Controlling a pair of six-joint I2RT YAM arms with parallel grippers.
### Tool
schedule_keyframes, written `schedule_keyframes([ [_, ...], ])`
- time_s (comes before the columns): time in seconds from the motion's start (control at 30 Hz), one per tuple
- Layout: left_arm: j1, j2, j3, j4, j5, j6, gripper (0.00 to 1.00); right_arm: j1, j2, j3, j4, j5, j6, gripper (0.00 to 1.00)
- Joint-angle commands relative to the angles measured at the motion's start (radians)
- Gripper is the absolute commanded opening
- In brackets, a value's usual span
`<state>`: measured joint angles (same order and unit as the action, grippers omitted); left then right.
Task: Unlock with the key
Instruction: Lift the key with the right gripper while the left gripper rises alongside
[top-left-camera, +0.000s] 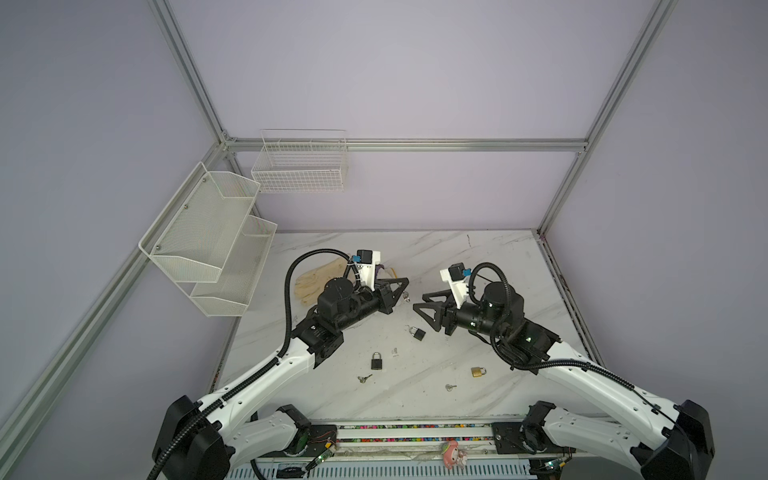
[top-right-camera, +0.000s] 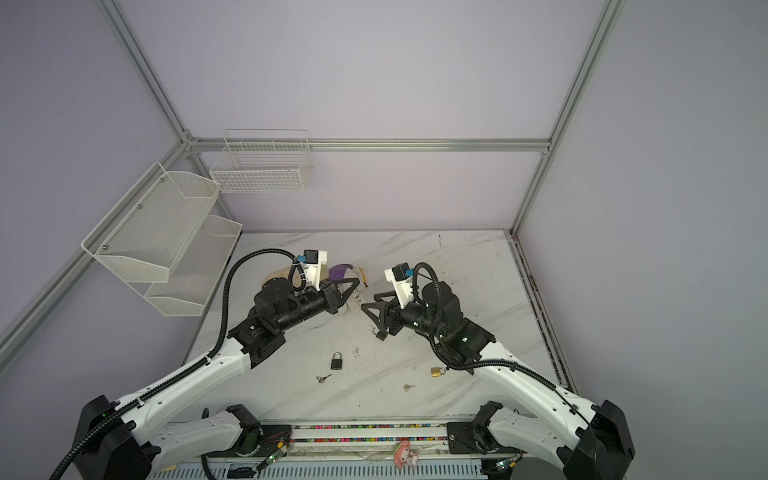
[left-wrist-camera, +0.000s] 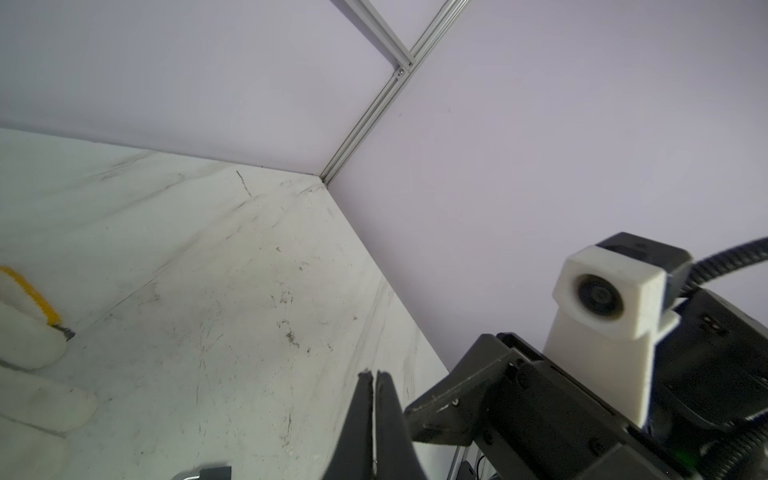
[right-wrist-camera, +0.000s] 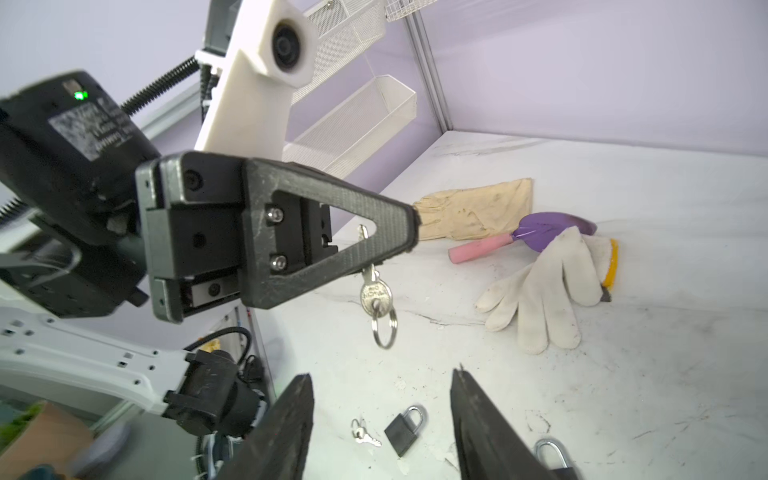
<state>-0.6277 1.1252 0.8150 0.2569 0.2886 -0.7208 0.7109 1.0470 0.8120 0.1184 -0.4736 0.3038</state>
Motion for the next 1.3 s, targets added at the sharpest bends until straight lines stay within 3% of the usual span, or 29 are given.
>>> schedule_keyframes([
  [0.0, 0.005, 0.019, -0.011, 0.190, 0.049, 0.001, 0.00, -0.091, 0.009, 0.008, 0.098, -0.307, 0.141, 0.53],
  [0.17, 0.005, 0.042, -0.010, 0.238, 0.078, -0.020, 0.00, -0.136, 0.038, -0.018, 0.286, -0.412, 0.250, 0.52],
  [0.6, 0.003, 0.053, -0.003, 0.313, 0.147, -0.024, 0.00, -0.140, 0.177, -0.014, 0.553, -0.416, 0.415, 0.47],
  [0.9, 0.002, 0.048, 0.000, 0.316, 0.155, -0.022, 0.00, -0.140, 0.182, -0.033, 0.582, -0.399, 0.448, 0.32],
  [1.27, 0.003, 0.050, 0.000, 0.330, 0.149, -0.023, 0.00, -0.140, 0.213, -0.027, 0.617, -0.402, 0.473, 0.26],
])
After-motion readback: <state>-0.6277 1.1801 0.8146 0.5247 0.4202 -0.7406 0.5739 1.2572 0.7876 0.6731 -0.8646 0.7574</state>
